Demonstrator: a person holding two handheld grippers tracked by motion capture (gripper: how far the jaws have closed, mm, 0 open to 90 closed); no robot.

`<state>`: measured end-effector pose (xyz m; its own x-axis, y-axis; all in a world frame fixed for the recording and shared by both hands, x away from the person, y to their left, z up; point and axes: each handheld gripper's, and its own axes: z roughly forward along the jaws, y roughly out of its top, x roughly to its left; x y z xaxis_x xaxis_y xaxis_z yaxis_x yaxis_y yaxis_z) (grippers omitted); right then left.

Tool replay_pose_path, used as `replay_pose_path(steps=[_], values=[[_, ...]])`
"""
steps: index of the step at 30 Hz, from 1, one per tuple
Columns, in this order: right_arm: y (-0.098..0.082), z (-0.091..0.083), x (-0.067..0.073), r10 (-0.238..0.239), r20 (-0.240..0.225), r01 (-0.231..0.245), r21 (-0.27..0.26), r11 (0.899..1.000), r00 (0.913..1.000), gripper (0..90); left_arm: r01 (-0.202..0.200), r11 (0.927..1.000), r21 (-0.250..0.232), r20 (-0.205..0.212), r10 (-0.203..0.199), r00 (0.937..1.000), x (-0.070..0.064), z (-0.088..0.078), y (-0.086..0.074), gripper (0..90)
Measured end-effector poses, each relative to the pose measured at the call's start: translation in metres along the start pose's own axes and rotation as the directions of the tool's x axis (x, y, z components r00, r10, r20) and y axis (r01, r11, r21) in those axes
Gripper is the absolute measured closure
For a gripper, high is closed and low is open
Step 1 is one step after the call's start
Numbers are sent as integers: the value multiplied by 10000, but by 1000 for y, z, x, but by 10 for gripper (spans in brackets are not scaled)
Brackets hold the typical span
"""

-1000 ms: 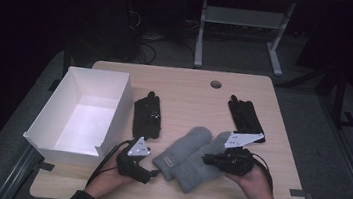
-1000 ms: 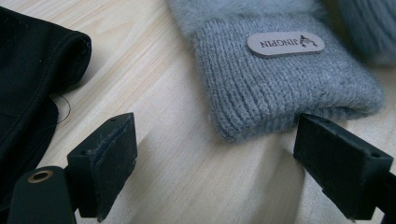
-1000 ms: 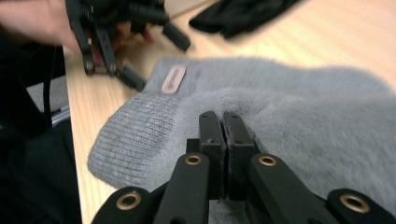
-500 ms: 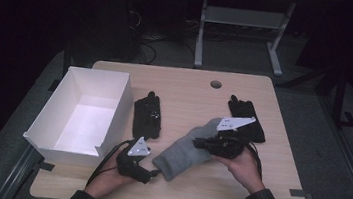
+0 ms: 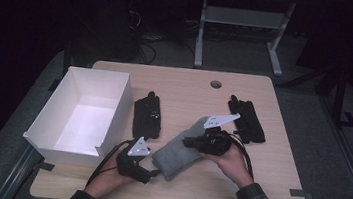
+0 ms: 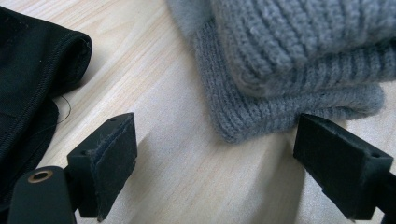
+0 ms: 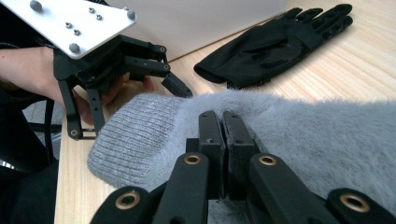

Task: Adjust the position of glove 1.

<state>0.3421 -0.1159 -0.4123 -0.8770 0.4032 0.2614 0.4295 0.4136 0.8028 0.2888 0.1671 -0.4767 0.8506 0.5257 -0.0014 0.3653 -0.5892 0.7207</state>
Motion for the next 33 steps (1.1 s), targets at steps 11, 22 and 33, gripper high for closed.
replay_pose_path(steps=[11,22,33], values=[[-6,13,-10,-287,82,283,489,9984,9996,883,-15,10000,11,-5,15,10000,0,0,0,128],[-12,23,-13,-344,298,323,677,9972,9990,708,-17,10000,44,-7,17,10000,0,0,0,128],[-10,-29,-31,193,1853,-112,-447,9989,9825,689,47,10000,8,-55,-47,10000,-1,0,0,127]])
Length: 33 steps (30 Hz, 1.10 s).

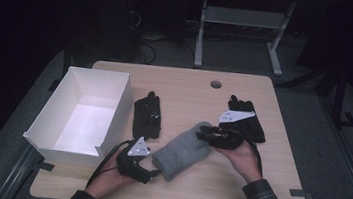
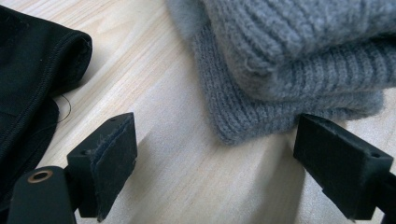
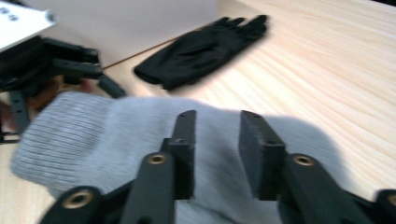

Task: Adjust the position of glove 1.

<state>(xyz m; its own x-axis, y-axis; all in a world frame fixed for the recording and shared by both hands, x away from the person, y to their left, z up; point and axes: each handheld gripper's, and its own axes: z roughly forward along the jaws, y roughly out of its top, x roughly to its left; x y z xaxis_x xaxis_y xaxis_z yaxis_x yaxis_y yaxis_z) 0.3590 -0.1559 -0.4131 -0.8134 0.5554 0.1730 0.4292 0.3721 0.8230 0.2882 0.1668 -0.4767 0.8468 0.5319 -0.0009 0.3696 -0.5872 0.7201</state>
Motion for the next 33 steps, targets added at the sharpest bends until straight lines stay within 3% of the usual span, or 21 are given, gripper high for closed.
replay_pose_path(steps=[4,8,12,15,17,22,28,32,33], values=[[-1,-12,-17,411,736,-396,-221,9990,9964,678,8,10000,-2,2,-8,10000,0,0,0,127],[0,-12,-32,755,1078,-725,-308,9969,9913,642,47,10000,-7,15,-47,10000,0,0,0,127],[0,-2,-44,1242,891,-1226,-232,9922,9882,604,49,10000,-7,15,-49,10000,0,0,0,127],[-1,12,-48,1365,601,-1379,187,9903,9888,561,47,10000,-7,14,-47,10000,0,0,0,127],[-2,20,-49,1533,475,-1556,487,9866,9870,587,46,10000,-7,15,-46,10000,0,0,0,127],[-3,31,-46,1120,545,-1168,943,9887,9922,855,41,10000,15,14,-41,10000,0,0,0,127],[12,19,-35,324,590,-334,148,9993,9977,872,-49,9999,90,0,49,10000,0,-1,0,127],[19,19,-32,129,705,-138,129,9998,9974,869,-37,10000,80,-1,37,10000,0,-1,0,127],[16,25,-35,117,792,-143,315,9994,9968,858,-21,10000,69,-3,21,10000,0,-1,0,127]])
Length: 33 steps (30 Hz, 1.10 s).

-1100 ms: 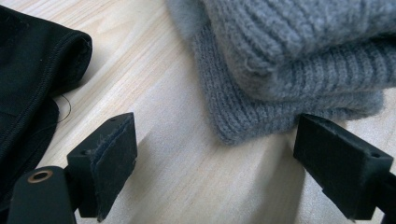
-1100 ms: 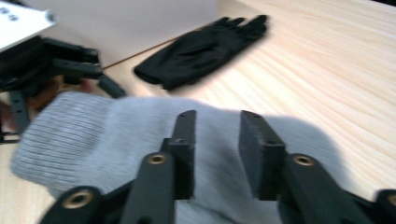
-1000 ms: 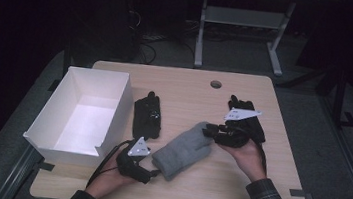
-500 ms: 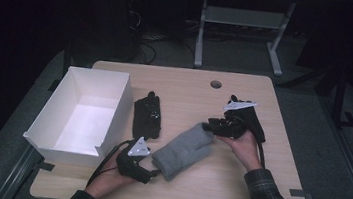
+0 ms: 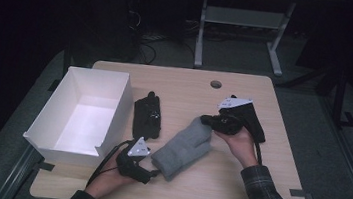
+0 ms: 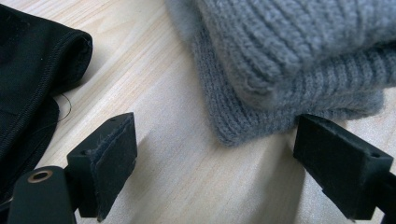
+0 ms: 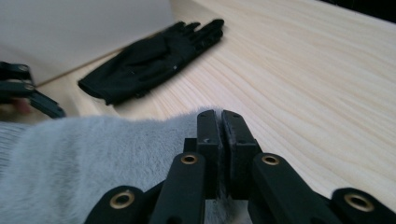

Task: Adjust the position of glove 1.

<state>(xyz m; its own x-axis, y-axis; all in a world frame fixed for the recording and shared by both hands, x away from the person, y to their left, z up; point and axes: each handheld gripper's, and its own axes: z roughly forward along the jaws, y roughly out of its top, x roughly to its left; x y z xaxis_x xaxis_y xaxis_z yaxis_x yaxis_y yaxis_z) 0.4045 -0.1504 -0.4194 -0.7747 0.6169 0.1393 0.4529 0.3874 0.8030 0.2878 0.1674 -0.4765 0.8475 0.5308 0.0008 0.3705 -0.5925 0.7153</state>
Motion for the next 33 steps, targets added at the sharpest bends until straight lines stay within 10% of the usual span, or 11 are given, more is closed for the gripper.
replay_pose_path(steps=[5,12,22,33], values=[[-11,14,-5,378,182,-388,545,9978,9991,718,1,10000,10,-3,-1,10000,0,0,0,127],[-6,-16,-7,811,623,-798,-235,9965,9948,394,35,10000,61,57,-35,10000,-1,-1,0,127],[-51,-42,-4,645,1666,-774,720,9944,9839,277,59,9997,253,231,-65,9997,-3,-5,0,126],[-91,-48,3,737,1656,-959,1305,9868,9834,209,186,9998,25,476,-187,9987,-12,-20,6,126]])
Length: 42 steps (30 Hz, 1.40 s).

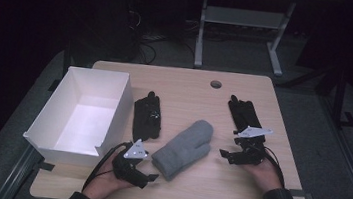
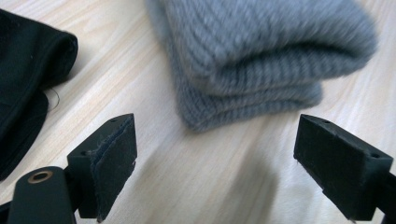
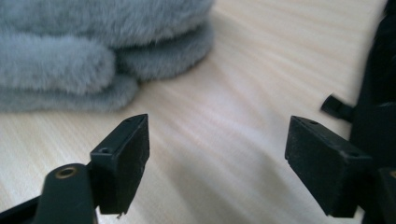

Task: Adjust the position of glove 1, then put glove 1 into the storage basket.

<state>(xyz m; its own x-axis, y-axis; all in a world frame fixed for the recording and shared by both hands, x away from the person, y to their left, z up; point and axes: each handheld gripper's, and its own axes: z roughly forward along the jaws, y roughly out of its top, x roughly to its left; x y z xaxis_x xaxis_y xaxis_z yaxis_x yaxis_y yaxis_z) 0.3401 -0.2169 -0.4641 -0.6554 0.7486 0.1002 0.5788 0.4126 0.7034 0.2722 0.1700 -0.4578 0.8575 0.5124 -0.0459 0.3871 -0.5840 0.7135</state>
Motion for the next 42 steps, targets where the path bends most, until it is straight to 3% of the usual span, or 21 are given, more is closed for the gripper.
replay_pose_path(steps=[6,9,12,17,22,26,28,34,42], values=[[-7,8,1,-292,-8,292,317,9991,9996,178,19,9997,-230,85,-17,10000,-5,-10,12,126],[-7,10,4,-472,144,467,321,9984,9988,152,215,9995,-238,139,-212,9997,-4,-17,19,126],[-8,12,8,-709,203,701,370,9969,9973,135,570,9968,-563,242,-557,9982,-1,-21,26,128],[-14,13,8,-691,189,695,-204,9974,9974,134,737,9958,-546,199,-727,9972,6,-24,40,131],[-14,12,9,-679,245,684,-209,9974,9974,134,956,9940,-535,337,-939,9950,14,-21,56,131],[-14,12,9,-680,246,685,-215,9974,9974,134,702,9961,-538,396,-682,9969,26,-12,77,132],[-14,12,9,-672,248,678,-213,9975,9974,134,861,9942,-637,556,-826,9950,31,-6,83,133],[-14,13,10,-596,255,601,-196,9980,9979,134,758,9958,-520,591,-727,9956,39,11,97,132],[-13,13,10,-508,301,514,-186,9985,9983,134,434,9988,247,959,-456,9943,41,49,110,131]])
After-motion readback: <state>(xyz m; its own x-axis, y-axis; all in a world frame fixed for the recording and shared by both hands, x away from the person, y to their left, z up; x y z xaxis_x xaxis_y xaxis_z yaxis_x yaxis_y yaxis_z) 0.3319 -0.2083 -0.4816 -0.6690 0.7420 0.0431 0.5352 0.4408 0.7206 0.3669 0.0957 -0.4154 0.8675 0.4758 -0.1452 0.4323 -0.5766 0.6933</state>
